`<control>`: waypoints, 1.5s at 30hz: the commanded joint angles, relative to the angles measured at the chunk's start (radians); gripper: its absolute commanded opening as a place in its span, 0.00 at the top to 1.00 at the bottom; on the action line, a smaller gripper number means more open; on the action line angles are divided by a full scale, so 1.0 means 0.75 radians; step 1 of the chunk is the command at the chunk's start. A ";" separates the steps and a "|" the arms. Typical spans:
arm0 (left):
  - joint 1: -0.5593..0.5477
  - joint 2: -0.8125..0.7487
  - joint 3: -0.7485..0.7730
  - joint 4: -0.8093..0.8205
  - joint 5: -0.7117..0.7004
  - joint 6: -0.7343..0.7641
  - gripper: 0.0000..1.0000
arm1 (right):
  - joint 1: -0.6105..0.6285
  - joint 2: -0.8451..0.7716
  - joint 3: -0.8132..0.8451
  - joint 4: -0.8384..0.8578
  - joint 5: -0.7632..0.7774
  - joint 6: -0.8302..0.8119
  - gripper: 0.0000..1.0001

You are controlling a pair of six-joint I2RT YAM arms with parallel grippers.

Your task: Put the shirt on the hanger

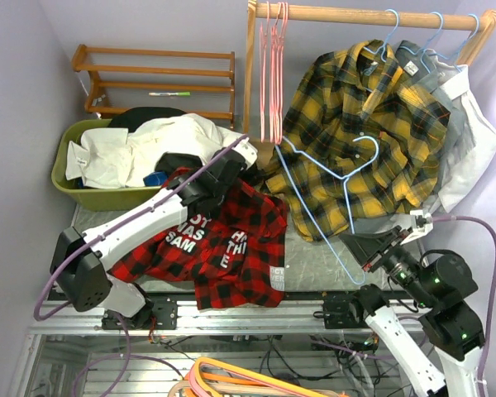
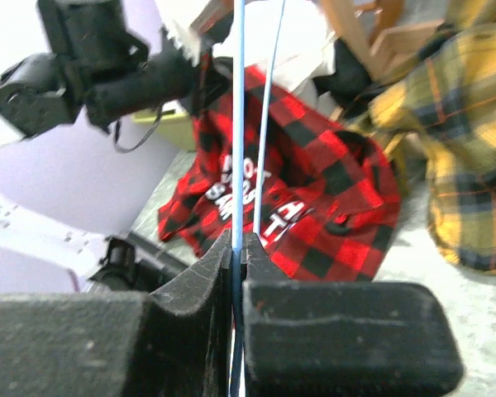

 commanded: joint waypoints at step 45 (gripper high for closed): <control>-0.033 0.124 0.476 -0.199 0.218 0.030 0.93 | -0.642 0.162 -0.455 0.631 -1.071 0.394 1.00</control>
